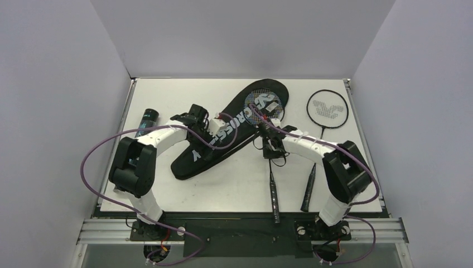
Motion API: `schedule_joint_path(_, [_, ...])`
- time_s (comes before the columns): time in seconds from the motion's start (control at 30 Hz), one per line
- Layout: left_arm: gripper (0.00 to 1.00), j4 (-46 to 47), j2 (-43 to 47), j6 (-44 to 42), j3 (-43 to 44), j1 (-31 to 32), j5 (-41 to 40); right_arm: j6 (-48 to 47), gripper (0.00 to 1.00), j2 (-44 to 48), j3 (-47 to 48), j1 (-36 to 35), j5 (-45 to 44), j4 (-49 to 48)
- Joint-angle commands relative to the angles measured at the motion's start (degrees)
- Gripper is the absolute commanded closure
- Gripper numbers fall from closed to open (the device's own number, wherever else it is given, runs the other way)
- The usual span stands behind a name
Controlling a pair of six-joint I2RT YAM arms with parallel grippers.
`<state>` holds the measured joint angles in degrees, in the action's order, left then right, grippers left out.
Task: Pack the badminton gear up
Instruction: Pick up the racket from the center of the board.
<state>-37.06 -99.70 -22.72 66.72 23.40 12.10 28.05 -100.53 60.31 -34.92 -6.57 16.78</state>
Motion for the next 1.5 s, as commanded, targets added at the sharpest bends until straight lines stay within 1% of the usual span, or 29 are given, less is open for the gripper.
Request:
schedule_joint_path(0.0, [0.11,5.1,-0.9,-1.7,3.6,1.6,-1.4,3.2,1.0,12.8,-2.6,0.6,-2.6,1.2])
schedule_joint_path(0.13, [0.12,4.7,-3.3,-2.4,6.1,2.9,-1.6,4.6,1.0,18.3,-5.3,0.8,-2.4,1.8])
schedule_joint_path(0.3, [0.11,6.3,-6.3,-2.9,7.1,4.9,-2.4,6.5,1.0,21.5,-8.1,1.1,-2.8,3.5])
schedule_joint_path(0.43, [0.11,5.0,-10.4,-3.3,10.0,5.5,-2.5,7.6,1.0,23.9,-10.4,1.6,-5.1,5.1])
schedule_joint_path(0.53, [0.11,4.4,-11.8,-3.6,10.8,5.5,-2.0,8.3,1.0,26.0,-12.6,2.5,-5.6,5.1])
schedule_joint_path(0.6, [0.16,4.8,-12.2,-3.7,10.8,5.5,-2.1,8.8,1.0,26.9,-13.6,3.0,-5.6,5.1])
schedule_joint_path(0.63, [0.25,4.9,-12.3,-3.7,10.9,5.5,-2.1,8.9,1.0,27.0,-14.0,3.1,-5.4,5.1])
schedule_joint_path(0.67, [0.31,4.8,-12.5,-3.8,11.0,5.5,-2.2,9.1,1.0,27.3,-14.4,3.2,-5.3,5.1])
schedule_joint_path(0.73, [0.6,4.9,-12.6,-3.8,11.1,5.5,-2.0,9.3,1.0,27.5,-15.0,3.2,-5.1,5.1])
schedule_joint_path(0.77, [0.71,4.9,-12.5,-3.8,11.1,5.5,-1.9,9.3,1.0,27.5,-15.2,3.2,-5.0,5.1])
schedule_joint_path(0.8, [0.86,4.8,-12.4,-3.7,11.2,5.5,-1.9,9.4,1.0,27.5,-15.6,3.2,-5.0,5.1])
schedule_joint_path(0.87, [0.95,4.6,-11.8,-3.6,11.3,5.5,-1.8,9.6,1.0,27.9,-16.2,3.1,-4.8,5.1])
schedule_joint_path(1.17, [0.99,2.2,-9.2,-2.1,11.0,5.5,0.6,10.3,1.0,32.5,-17.5,2.8,-4.3,6.7])
schedule_joint_path(1.23, [0.95,1.5,-9.2,-1.8,11.1,5.5,1.2,10.3,1.0,33.0,-17.6,2.4,-4.1,7.0])
schedule_joint_path(1.3, [0.83,0.8,-9.5,-1.4,11.2,5.5,1.6,10.5,1.0,32.9,-17.8,2.0,-3.8,6.9])
schedule_joint_path(1.37, [0.76,0.4,-9.6,-1.1,11.1,5.5,2.0,10.8,1.0,32.2,-18.2,1.4,-3.6,6.5])
schedule_joint_path(1.47, [0.7,0.4,-9.3,-0.9,11.1,5.5,3.0,11.3,1.0,31.3,-18.8,0.5,-3.5,5.8])
